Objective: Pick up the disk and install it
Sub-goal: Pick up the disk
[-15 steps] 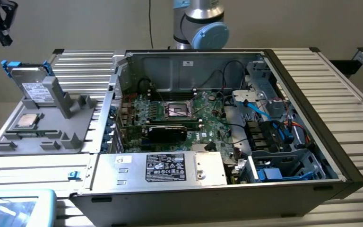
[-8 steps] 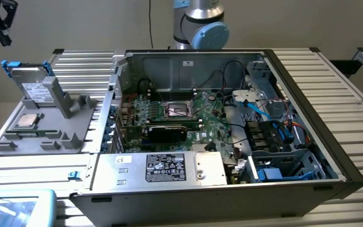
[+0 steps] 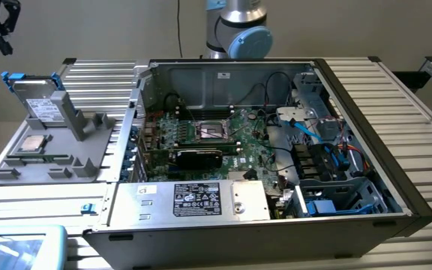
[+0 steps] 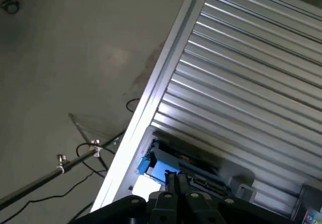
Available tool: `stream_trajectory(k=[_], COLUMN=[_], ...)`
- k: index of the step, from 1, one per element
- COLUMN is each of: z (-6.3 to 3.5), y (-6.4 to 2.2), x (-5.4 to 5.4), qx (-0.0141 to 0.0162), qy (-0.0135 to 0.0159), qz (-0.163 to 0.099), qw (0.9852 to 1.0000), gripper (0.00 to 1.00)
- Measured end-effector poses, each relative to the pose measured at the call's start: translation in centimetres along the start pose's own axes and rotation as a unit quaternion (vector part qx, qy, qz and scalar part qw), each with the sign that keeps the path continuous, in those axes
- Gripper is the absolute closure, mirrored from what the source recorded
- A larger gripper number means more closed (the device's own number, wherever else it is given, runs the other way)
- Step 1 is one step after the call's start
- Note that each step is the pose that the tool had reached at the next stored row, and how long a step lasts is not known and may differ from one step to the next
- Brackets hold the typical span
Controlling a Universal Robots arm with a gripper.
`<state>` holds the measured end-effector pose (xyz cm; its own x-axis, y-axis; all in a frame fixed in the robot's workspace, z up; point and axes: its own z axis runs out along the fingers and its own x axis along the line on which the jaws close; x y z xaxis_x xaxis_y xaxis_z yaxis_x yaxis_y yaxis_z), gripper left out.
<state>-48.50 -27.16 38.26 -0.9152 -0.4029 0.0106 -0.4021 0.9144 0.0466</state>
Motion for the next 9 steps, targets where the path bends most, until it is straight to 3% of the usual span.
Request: stream_trajectory(k=[5, 9], z=[0.0, 0.0], y=[0.0, 0.0], x=[0.0, 0.0], qx=[0.0006, 0.001], qy=[0.002, 0.0035], qz=[-0.045, -0.082], qw=[0.999, 0.9966], gripper=[0.89, 0.89])
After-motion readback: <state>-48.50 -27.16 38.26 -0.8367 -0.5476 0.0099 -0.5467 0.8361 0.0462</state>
